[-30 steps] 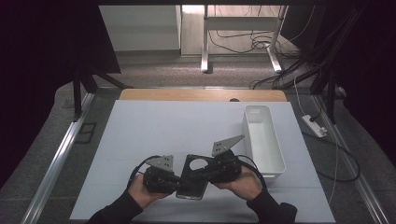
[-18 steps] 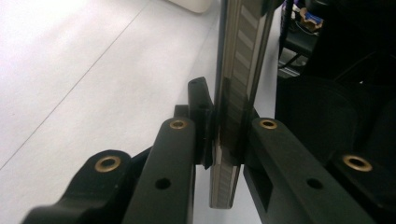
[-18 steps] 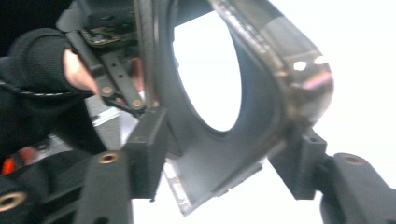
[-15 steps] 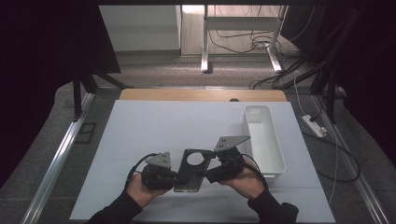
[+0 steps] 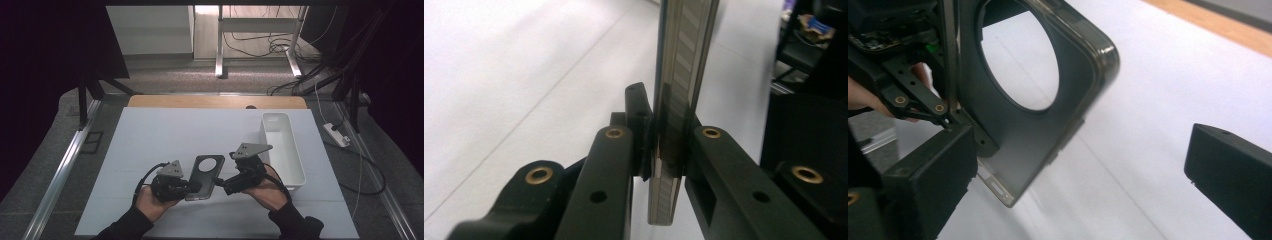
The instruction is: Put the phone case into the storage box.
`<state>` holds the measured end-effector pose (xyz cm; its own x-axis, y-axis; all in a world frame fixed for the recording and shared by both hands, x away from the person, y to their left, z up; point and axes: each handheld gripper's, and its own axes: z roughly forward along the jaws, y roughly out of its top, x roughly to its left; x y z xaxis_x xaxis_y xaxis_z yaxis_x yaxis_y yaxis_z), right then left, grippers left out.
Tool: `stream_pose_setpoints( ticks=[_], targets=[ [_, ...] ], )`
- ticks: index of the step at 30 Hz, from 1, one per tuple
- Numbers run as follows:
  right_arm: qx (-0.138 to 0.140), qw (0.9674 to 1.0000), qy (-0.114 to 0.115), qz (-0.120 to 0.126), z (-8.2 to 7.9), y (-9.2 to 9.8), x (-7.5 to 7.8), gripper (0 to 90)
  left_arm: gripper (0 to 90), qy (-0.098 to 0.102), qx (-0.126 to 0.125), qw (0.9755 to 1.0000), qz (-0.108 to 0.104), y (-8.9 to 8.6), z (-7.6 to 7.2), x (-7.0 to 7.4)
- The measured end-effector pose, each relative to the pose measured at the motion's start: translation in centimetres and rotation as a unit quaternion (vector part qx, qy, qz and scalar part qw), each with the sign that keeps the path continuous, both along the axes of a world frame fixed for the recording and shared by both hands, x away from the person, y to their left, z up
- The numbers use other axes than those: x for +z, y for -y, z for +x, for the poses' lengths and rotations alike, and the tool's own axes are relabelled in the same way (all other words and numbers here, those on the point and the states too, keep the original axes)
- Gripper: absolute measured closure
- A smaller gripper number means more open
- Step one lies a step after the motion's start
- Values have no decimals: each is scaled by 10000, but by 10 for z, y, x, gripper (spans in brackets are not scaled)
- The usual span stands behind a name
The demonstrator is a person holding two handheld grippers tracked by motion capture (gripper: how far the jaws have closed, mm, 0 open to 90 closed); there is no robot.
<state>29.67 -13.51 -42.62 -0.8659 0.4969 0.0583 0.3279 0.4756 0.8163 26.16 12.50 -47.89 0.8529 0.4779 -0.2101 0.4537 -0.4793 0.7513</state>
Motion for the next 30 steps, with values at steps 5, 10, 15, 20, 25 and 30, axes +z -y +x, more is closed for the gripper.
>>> stream_pose_setpoints(
  ticks=[5, 10, 15, 20, 25, 30],
  targets=[
    [-128, 9996, 213, -145, 1, 4, 2, 0, 840, 15, 163, 9998, 74, 0, 0, -1],
    [-162, 9994, 198, -253, 4, 7, 3, 0, 840, -11, 177, 9997, 155, 3, 0, -2],
    [-106, 9998, 31, -167, 5, 8, 5, 0, 840, -48, 152, 9997, 163, 5, 0, -3],
    [-101, 9999, -60, -114, 5, 9, 7, 0, 840, -62, 104, 9998, 177, 5, 0, -3],
    [-159, 9997, 12, -163, 3, 9, 12, 4, 840, -98, 47, 9998, 153, 5, 1, -3],
    [-173, 9996, -7, -213, 2, 8, 15, 0, 840, -127, -8, 9998, 135, 6, 0, -3]
  ],
)
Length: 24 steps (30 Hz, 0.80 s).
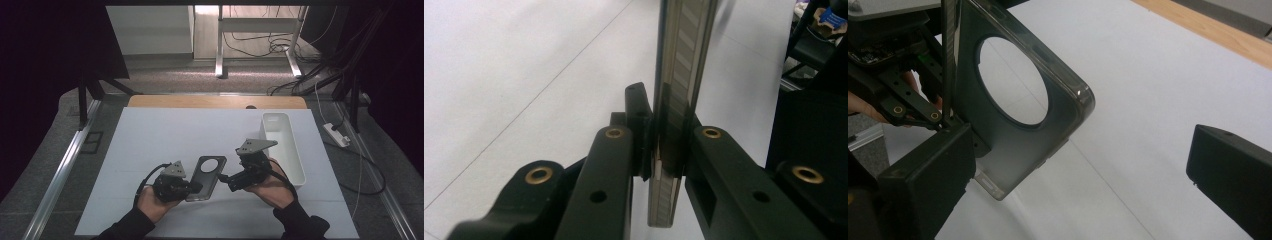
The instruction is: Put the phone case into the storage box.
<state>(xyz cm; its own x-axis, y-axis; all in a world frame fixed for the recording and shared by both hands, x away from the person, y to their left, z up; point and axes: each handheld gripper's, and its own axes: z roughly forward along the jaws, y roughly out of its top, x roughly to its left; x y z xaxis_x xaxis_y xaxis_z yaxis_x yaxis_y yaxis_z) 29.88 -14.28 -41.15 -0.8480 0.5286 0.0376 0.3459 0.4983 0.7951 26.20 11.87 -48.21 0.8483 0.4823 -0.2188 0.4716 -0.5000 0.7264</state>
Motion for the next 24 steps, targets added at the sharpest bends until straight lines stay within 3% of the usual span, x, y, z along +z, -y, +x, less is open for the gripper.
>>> stream_pose_setpoints(
  ticks=[4, 8, 15, 19, 24],
  targets=[
    [-145, 9998, 117, -26, -3, -1, 4, 62, 840, -9, -24, 10000, -21, 0, 0, 0],
    [-268, 9993, 246, 5, -5, 1, 9, 246, 840, -29, -50, 10000, -34, -1, 0, 1],
    [-115, 9993, 329, 116, -8, 4, 14, 548, 840, -87, -125, 9998, -86, -1, 1, 0],
    [-5, 9993, 322, 201, -8, 6, 15, 652, 841, -120, -169, 9997, -142, -2, 2, 0],
    [76, 9992, 302, 245, -9, 6, 15, 710, 841, -147, -282, 9993, -192, -1, 2, 0]
  ],
)
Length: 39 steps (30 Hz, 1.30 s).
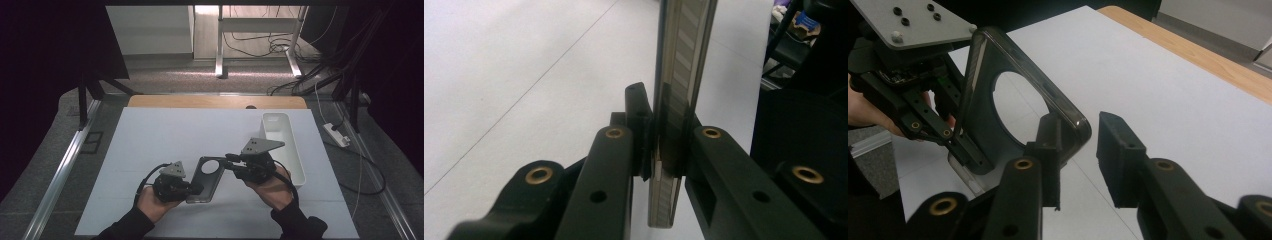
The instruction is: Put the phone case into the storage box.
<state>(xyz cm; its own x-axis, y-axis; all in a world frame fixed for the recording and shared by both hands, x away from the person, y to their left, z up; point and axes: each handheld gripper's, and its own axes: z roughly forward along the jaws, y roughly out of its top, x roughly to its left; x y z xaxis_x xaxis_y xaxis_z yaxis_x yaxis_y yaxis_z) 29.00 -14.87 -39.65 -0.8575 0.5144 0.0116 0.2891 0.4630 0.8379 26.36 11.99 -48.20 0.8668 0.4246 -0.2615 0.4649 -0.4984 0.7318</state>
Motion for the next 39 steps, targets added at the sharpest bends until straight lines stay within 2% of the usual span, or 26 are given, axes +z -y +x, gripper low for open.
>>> stream_pose_setpoints(
  ticks=[4, 12, 17, 20, 22, 23, 29, 31, 35, 39],
  targets=[
    [49, 10000, 18, -2, 0, 0, 0, 754, 841, -20, -52, 10000, -50, 0, 0, 0],
    [71, 10000, 8, -21, -2, 0, 2, 776, 839, -105, -126, 9998, -120, 1, 1, -3],
    [50, 10000, -26, -22, -3, 0, 3, 780, 828, -47, -96, 9998, -183, 2, 1, -5],
    [56, 10000, -40, -24, -3, 0, 3, 781, 765, -42, -119, 9997, -200, 3, 2, -6],
    [53, 10000, -27, -32, -3, -1, 4, 782, 683, -33, -82, 9997, -210, 4, 2, -6],
    [52, 10000, -19, -46, -4, -1, 4, 782, 683, -16, -62, 9997, -223, 4, 2, -6],
    [14, 10000, -15, -97, -3, -1, 4, 782, 367, 111, 63, 9995, -283, 3, 1, -4],
    [7, 9999, -18, -101, -3, -1, 4, 782, 342, 144, 100, 9994, -283, 3, 1, -3],
    [-61, 9999, -22, -114, -1, 2, 4, 782, 217, 300, 270, 9988, -277, -1, 0, -1],
    [-151, 9998, -33, -95, 1, 6, 5, 782, 171, 302, 279, 9988, -256, -5, -1, -2]
  ],
)
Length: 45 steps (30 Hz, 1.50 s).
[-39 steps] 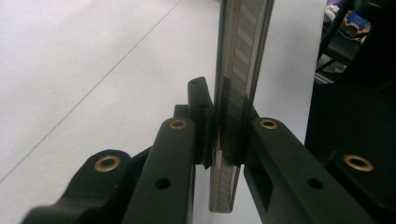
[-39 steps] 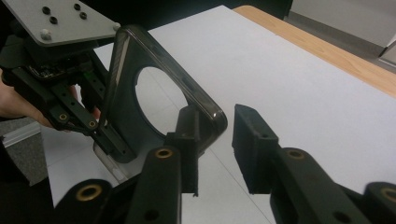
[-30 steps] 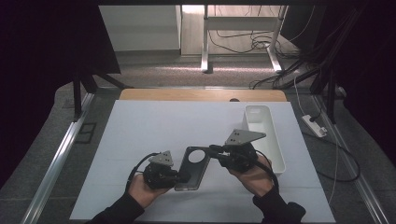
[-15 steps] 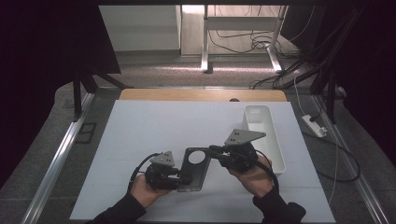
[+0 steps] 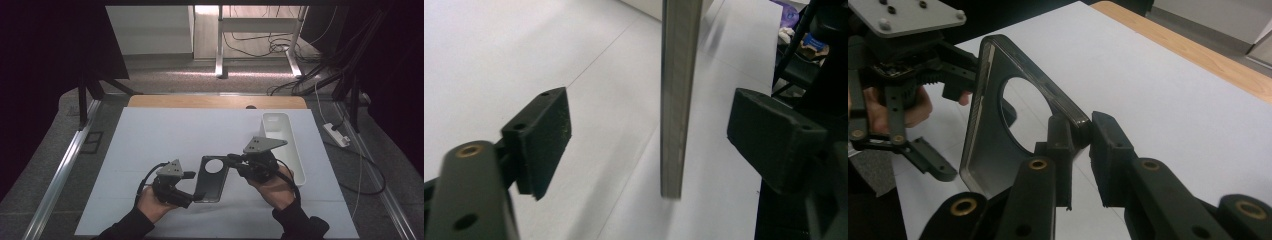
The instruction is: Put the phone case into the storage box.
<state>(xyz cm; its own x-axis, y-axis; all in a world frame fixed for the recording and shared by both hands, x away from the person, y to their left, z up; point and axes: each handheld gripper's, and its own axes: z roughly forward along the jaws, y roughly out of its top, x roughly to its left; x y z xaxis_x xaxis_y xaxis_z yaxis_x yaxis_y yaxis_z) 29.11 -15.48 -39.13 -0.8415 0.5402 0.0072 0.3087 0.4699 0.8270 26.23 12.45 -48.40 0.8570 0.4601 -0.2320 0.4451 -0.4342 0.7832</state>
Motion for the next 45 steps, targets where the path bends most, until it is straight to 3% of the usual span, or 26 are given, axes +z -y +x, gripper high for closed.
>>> stream_pose_setpoints(
  ticks=[12, 16, 20, 26, 31, 45],
  targets=[
    [-224, 9997, 49, 65, 8, 14, 7, 782, 65, 239, 306, 9991, 161, -11, -8, -1],
    [-335, 9993, 41, 128, 12, 21, 10, 782, 46, 315, 427, 9986, 0, -18, -11, -1],
    [-399, 9991, 59, 142, 16, 25, 13, 783, 23, 255, 535, 9980, -207, -26, -15, -1],
    [-496, 9987, 108, 110, 20, 30, 17, 782, 0, 321, 733, 9968, -69, -34, -20, -2],
    [-591, 9980, 85, 182, 25, 36, 21, 783, 0, 430, 922, 9948, 25, -44, -28, -4],
    [-836, 9962, 151, 204, 38, 52, 30, 783, 0, 660, 1517, 9858, 297, -73, -50, -6]
  ],
)
